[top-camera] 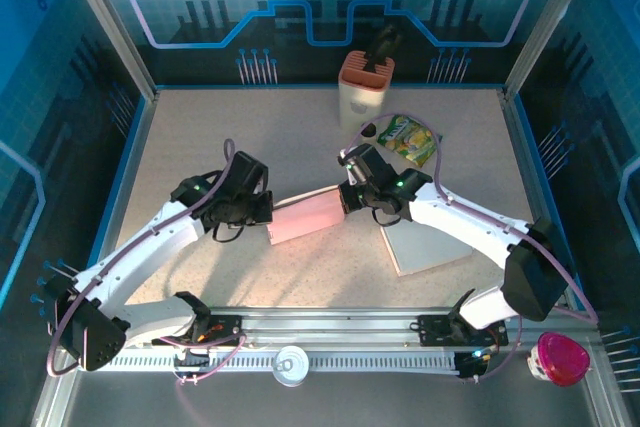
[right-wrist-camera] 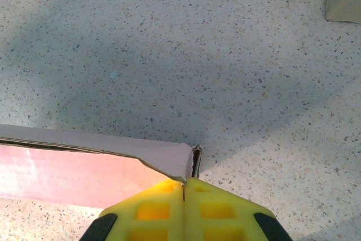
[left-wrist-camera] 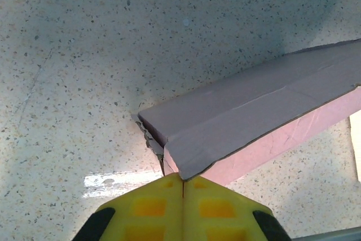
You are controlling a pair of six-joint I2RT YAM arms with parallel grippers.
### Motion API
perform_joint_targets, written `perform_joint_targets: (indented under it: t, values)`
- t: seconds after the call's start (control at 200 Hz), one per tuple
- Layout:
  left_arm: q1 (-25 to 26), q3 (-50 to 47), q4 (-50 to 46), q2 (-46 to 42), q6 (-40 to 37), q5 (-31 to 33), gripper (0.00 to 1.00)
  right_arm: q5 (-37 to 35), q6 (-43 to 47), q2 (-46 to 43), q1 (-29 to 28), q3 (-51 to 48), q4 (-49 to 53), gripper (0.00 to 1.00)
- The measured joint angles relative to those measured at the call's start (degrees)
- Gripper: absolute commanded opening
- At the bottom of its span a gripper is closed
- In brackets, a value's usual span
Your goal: Fold the paper box
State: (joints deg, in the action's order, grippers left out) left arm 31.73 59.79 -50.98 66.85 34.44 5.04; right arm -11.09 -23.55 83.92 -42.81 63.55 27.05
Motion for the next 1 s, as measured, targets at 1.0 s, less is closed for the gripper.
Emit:
perform_joint_targets:
  t: [1.0]
  values:
    - [-2.47, -6.62, 5.92, -2.97, -0.28, -3.26, 0.0, 1.01, 0.0, 0.52, 0.0, 0.66, 0.09, 0.0]
